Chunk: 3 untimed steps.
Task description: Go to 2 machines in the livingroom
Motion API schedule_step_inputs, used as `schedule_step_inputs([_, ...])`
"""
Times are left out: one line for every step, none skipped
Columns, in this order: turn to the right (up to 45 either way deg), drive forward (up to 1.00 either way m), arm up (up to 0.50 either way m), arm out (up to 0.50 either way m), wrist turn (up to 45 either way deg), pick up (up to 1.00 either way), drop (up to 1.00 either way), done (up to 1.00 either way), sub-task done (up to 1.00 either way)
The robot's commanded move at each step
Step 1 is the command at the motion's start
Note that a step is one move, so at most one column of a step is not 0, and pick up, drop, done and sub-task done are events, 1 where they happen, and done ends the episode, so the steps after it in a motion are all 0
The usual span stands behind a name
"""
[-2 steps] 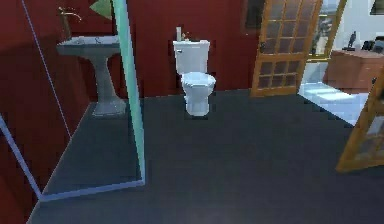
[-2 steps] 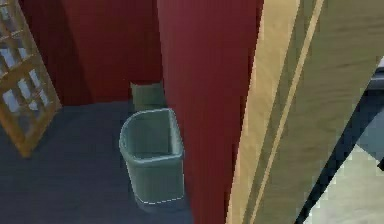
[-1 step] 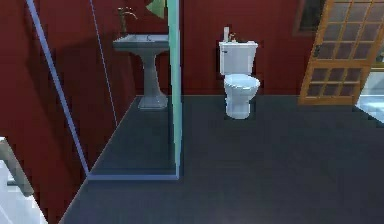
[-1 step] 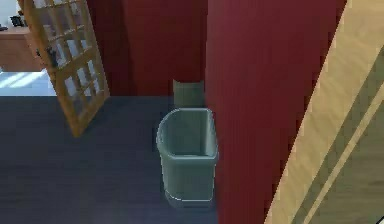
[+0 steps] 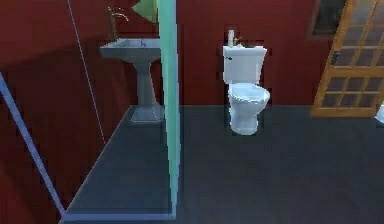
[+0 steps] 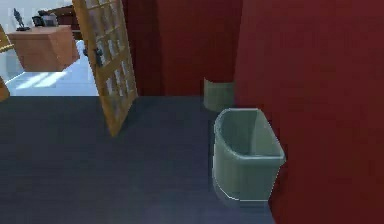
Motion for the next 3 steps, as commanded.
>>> schedule_step_inputs([42.0,0.0,0.0,0.0,0.0,0.0,0.0,0.0,0.0])
schedule_step_inputs([0.0,1.0,0.0,0.0,0.0,0.0,0.0,0.0,0.0])
schedule_step_inputs([3.0,0.0,0.0,0.0,0.0,0.0,0.0,0.0,0.0])
